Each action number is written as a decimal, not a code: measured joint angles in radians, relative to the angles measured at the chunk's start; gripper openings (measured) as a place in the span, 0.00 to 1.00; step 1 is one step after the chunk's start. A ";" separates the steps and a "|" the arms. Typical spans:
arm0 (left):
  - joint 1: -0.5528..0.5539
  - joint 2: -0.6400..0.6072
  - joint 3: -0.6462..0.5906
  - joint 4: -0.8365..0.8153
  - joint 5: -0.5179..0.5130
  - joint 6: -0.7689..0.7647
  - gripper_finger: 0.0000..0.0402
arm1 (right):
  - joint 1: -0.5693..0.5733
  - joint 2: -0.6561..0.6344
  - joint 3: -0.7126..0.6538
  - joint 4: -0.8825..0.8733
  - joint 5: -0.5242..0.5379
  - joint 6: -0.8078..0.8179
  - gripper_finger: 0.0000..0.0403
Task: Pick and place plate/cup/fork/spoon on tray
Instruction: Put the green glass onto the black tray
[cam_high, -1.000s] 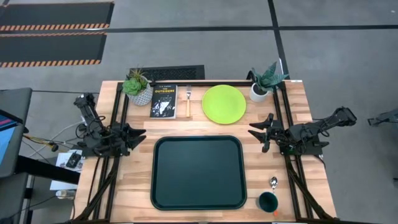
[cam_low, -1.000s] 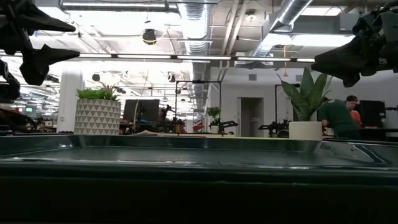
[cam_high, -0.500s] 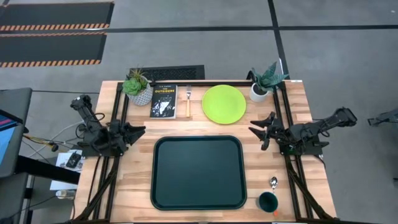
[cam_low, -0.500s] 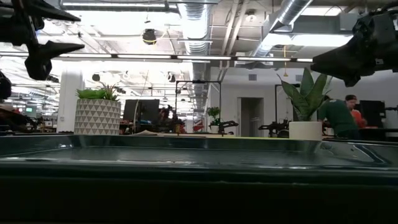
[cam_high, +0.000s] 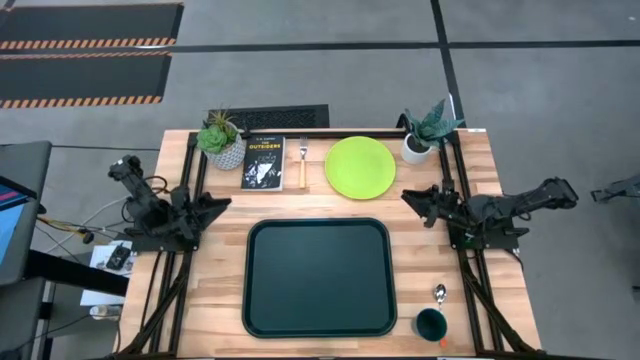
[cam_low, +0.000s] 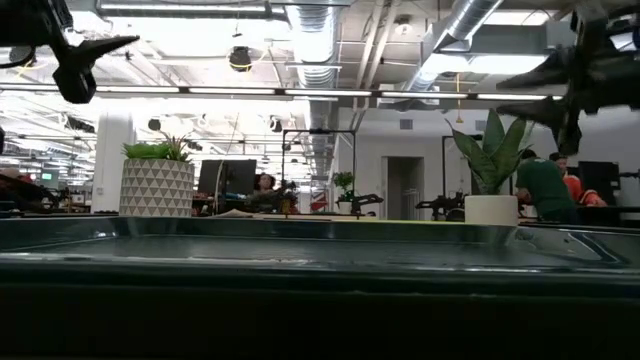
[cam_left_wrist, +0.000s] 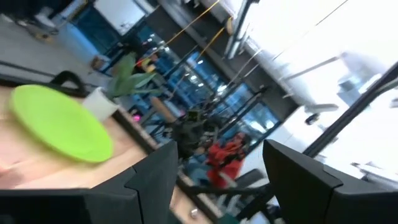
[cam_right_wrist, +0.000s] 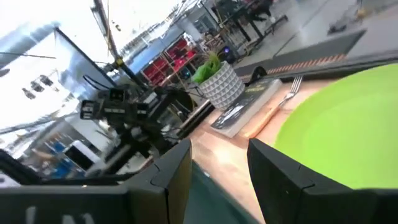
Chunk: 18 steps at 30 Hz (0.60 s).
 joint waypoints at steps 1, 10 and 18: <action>0.004 0.000 0.006 0.009 0.015 0.001 0.57 | -0.004 0.000 0.035 0.010 -0.030 0.002 0.45; 0.010 0.019 0.218 -0.042 0.049 0.098 0.57 | 0.025 0.145 0.486 -0.088 -0.138 -0.288 0.41; 0.010 0.223 0.536 -0.360 -0.048 0.105 0.57 | -0.012 0.499 0.908 -0.806 0.007 -0.071 0.37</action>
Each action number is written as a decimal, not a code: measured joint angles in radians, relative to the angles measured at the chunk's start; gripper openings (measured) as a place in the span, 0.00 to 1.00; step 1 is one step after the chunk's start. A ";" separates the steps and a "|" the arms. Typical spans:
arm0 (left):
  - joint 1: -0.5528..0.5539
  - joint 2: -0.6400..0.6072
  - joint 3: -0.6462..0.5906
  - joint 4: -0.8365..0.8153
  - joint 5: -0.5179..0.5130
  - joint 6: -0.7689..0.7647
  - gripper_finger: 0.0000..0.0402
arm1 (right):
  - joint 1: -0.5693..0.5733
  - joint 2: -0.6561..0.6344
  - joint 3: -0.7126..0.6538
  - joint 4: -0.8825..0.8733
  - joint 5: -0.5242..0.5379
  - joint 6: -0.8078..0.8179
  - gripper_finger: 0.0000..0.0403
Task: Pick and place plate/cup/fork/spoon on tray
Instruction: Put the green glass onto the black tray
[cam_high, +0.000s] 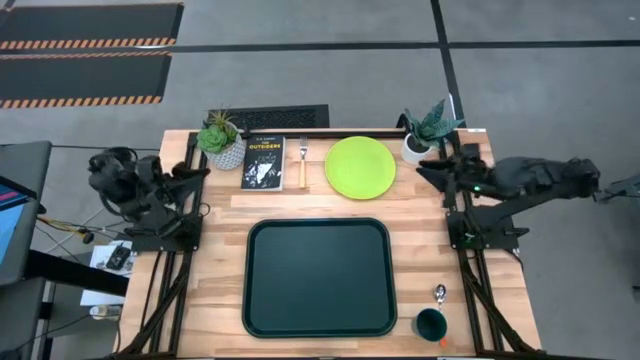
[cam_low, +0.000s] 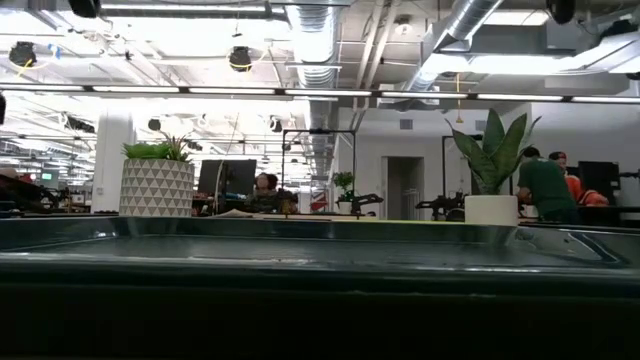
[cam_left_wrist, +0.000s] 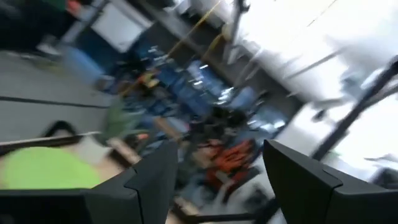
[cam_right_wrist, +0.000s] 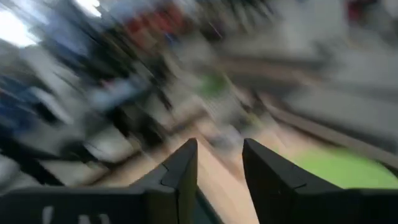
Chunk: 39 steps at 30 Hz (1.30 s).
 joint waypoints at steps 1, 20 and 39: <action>0.000 0.037 0.038 -0.053 -0.038 -0.018 0.57 | -0.014 0.048 0.045 -0.111 -0.001 0.076 0.36; 0.062 0.389 0.328 -0.797 0.069 -0.696 0.57 | -0.246 0.712 0.187 -0.493 -0.382 0.212 0.43; 0.358 0.622 0.328 -0.932 0.344 -0.764 0.57 | 0.213 0.799 0.172 -0.558 -0.622 0.652 0.38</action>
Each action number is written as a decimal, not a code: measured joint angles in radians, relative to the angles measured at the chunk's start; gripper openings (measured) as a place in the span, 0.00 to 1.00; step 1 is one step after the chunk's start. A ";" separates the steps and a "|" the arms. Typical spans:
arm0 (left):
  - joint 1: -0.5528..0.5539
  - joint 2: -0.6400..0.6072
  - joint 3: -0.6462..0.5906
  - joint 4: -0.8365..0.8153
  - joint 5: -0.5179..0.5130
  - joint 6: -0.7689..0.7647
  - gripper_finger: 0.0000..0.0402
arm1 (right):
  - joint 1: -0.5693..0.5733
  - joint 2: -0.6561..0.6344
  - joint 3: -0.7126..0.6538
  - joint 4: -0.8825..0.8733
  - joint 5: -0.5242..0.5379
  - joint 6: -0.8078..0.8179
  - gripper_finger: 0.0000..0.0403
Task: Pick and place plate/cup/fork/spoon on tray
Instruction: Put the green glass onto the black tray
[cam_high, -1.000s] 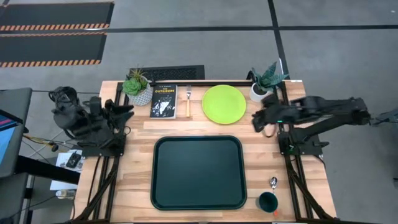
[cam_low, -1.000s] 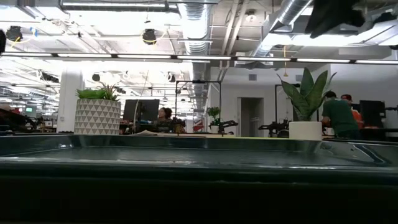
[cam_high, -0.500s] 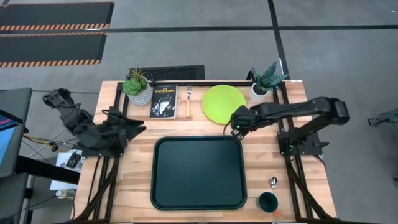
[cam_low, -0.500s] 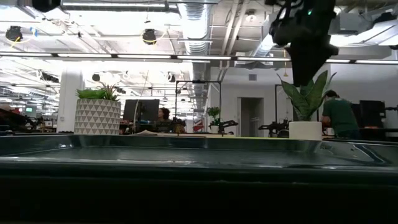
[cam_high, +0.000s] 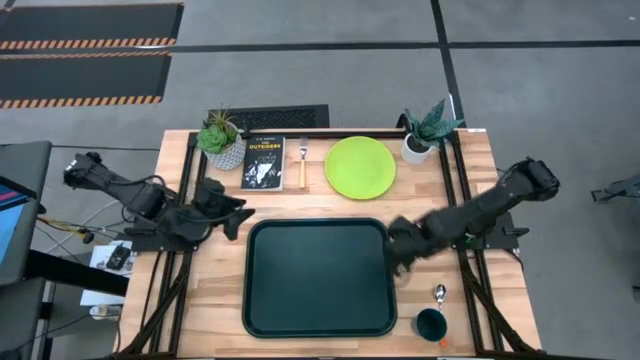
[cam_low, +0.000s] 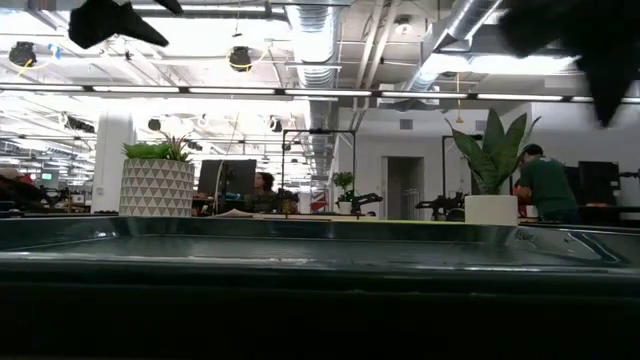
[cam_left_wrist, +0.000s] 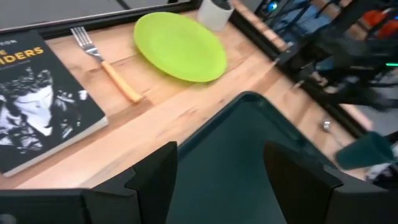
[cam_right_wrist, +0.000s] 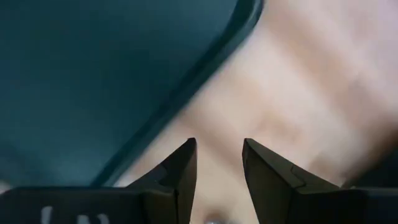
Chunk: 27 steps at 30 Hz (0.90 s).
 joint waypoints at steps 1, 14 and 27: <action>0.017 0.012 0.000 0.008 0.013 0.010 0.57 | 0.039 -0.012 0.006 -0.001 -0.024 0.036 0.38; 0.153 0.111 0.000 0.119 0.124 0.163 0.57 | 0.479 -0.157 0.085 0.047 0.127 0.319 0.34; 0.209 0.117 0.000 0.119 0.170 0.167 0.57 | 0.527 -0.019 0.072 0.017 0.017 0.280 0.52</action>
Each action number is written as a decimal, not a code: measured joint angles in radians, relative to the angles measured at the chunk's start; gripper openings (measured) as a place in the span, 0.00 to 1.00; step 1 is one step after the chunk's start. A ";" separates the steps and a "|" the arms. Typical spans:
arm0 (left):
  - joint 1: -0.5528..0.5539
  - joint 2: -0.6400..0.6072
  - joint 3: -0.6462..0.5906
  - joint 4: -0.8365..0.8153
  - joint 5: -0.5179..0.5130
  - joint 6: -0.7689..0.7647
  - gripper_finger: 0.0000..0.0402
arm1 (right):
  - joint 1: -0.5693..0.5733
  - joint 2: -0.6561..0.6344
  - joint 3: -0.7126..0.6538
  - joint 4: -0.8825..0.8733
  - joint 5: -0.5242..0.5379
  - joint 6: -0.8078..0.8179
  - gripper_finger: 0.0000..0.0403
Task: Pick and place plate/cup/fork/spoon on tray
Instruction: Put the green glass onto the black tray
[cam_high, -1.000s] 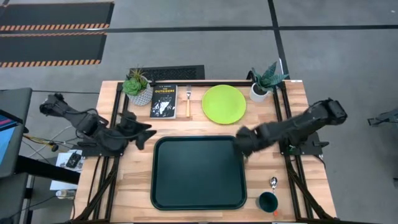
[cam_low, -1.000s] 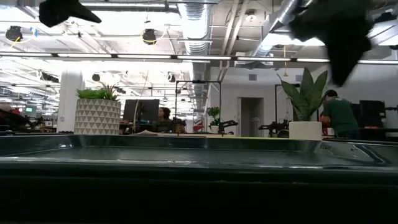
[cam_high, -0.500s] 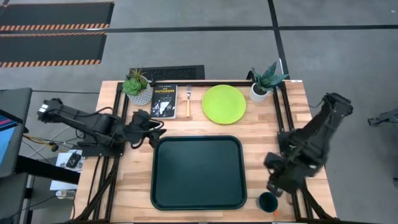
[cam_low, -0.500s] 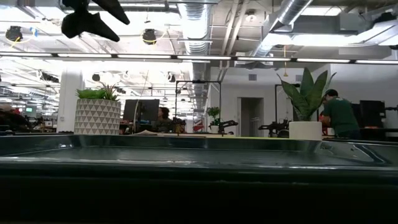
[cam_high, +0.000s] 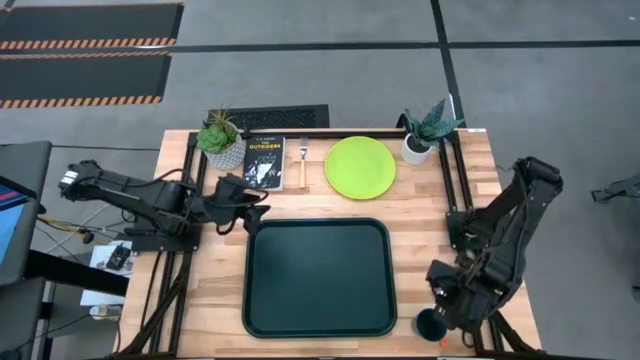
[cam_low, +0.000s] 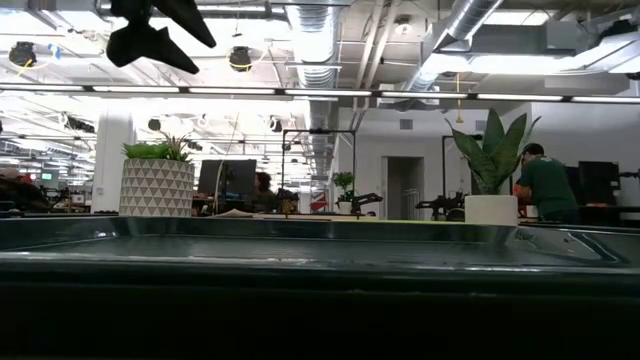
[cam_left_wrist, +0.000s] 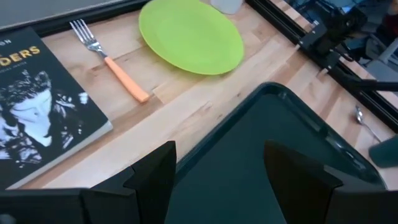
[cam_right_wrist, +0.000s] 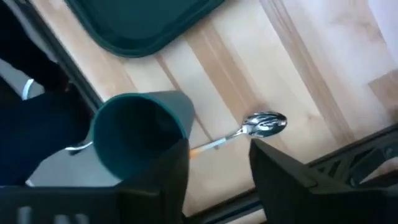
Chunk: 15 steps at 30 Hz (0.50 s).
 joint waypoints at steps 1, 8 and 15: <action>0.006 0.000 0.000 0.000 -0.003 0.000 0.57 | 0.000 0.012 0.000 -0.001 -0.019 -0.008 0.56; 0.043 0.000 0.000 0.001 -0.008 0.023 0.57 | -0.005 0.066 0.000 0.031 -0.119 -0.030 0.66; 0.058 0.000 0.000 0.001 -0.004 0.026 0.57 | -0.014 0.111 0.001 0.120 -0.118 -0.077 0.66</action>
